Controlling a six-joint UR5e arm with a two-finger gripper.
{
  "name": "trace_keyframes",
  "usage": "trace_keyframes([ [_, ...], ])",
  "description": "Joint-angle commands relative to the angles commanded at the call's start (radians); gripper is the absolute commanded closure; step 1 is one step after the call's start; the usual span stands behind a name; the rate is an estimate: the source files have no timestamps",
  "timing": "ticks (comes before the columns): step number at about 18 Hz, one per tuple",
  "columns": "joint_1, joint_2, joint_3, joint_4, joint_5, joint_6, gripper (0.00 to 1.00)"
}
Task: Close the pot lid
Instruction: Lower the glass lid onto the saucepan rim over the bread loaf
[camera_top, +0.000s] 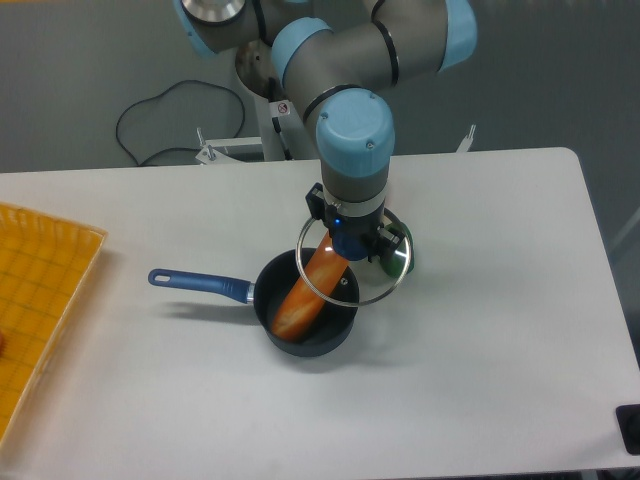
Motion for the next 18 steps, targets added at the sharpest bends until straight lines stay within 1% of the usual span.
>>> trace_keyframes([
  [5,-0.008,-0.005,-0.002,0.002,0.002,0.0,0.48],
  [7,-0.021,-0.012,0.0,0.003,0.005,-0.003,0.48],
  [10,-0.057,-0.023,0.0,0.0,0.081,-0.028,0.48],
  [11,-0.072,-0.025,0.0,0.0,0.089,-0.04,0.48],
  [18,-0.094,-0.046,-0.002,0.0,0.092,-0.087,0.48],
])
